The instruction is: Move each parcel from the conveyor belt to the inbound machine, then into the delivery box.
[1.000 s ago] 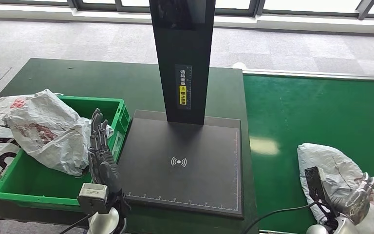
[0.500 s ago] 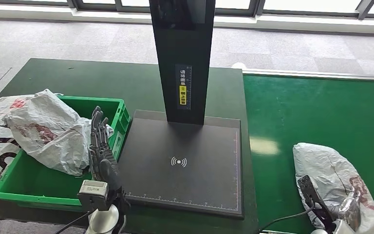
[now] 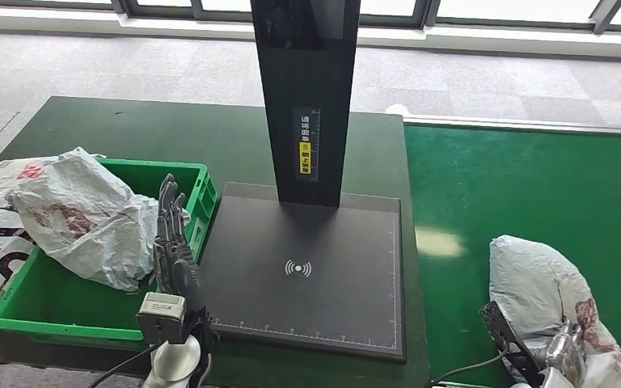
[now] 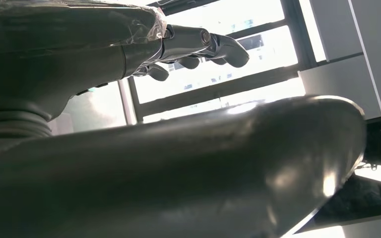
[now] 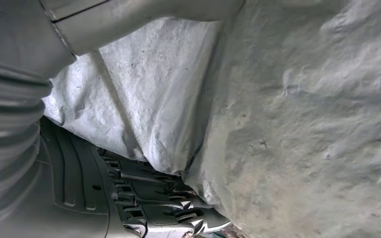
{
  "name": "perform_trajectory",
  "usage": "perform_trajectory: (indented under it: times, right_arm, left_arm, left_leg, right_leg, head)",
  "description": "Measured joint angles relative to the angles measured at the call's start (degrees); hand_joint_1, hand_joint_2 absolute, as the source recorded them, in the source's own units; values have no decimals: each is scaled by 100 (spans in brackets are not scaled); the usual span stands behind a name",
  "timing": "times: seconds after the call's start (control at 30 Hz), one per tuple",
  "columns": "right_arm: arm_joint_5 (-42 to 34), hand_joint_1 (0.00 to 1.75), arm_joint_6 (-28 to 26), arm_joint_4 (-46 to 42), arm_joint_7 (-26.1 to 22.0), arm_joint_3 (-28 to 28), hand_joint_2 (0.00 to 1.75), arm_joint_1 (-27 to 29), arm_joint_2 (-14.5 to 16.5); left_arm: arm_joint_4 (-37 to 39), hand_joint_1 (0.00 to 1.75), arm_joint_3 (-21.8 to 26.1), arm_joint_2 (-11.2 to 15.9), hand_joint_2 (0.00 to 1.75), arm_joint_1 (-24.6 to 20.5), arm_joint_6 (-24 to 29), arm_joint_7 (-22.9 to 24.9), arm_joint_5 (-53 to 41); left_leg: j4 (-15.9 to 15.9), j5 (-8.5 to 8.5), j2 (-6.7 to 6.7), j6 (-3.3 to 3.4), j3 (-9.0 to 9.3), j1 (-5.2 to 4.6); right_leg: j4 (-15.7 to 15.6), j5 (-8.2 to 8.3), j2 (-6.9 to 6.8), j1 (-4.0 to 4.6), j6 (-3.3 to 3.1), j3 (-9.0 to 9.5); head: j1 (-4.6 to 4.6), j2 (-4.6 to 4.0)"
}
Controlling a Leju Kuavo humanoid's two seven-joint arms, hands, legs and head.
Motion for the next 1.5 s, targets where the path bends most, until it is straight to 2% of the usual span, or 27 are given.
perform_trajectory:
  times: [0.1,0.13,0.23,0.27,0.4,0.6,0.8,1.03,1.13,1.33,1.5]
  right_arm:
    - [131,0,222,125,-65,-14,175,-47,4]
    - [156,6,287,188,-122,-19,175,-74,8]
    - [181,137,447,424,-354,-23,175,-179,24]
    - [180,175,487,515,-440,-23,175,-219,28]
    - [152,175,540,757,-809,-21,175,-321,38]
    - [138,175,516,640,-994,-1,175,-283,109]
    - [59,175,-25,53,-1192,241,175,1,338]
    - [-583,175,-329,-544,-1405,523,175,261,503]
    - [-1217,175,-599,-863,-1774,670,175,394,576]
    - [-3277,175,-1665,-1982,-3025,1099,175,733,737]
    - [-4001,175,-2164,-2680,-3587,1371,175,931,809]
  left_arm:
    - [41,0,0,2,0,-34,-18,0,1]
    - [58,0,0,1,0,-56,-31,0,1]
    - [116,0,0,1,0,-137,-69,0,7]
    - [140,0,0,1,0,-169,-82,0,17]
    - [259,0,0,1,0,-309,-123,0,69]
    - [379,0,0,1,0,-398,-178,0,80]
    - [391,0,0,2,0,-384,-205,0,38]
    - [360,0,0,2,0,-306,-173,0,44]
    - [327,0,0,2,0,-260,-115,-1,55]
    - [244,0,0,17,0,-177,60,-1,135]
    - [231,0,0,52,0,-162,149,-1,230]
  left_leg:
    - [0,-1,5,1,6,5]
    - [0,-1,8,1,9,8]
    - [0,-2,21,3,19,21]
    - [0,-3,28,4,24,27]
    - [0,-7,62,8,46,65]
    - [1,-14,98,10,91,91]
    - [1,-13,87,11,89,84]
    - [-1,-11,76,9,49,81]
    - [-3,-10,63,7,34,77]
    - [-6,-8,30,4,14,68]
    - [-6,-8,13,4,8,67]
  right_leg:
    - [-5,2,3,4,3,8]
    - [-8,4,5,7,5,11]
    - [-19,8,16,19,9,22]
    - [-25,11,20,24,8,27]
    - [-61,30,53,61,-4,61]
    - [-93,55,88,87,5,110]
    - [-89,57,77,84,7,115]
    - [-82,55,71,82,3,81]
    - [-79,52,59,79,0,66]
    - [-75,36,25,70,-11,52]
    - [-75,27,9,69,-11,51]
  head:
    - [0,0]
    - [0,0]
    - [-1,0]
    - [-1,0]
    - [2,0]
    - [3,0]
    - [3,0]
    - [3,0]
    - [3,0]
    - [3,0]
    - [3,0]
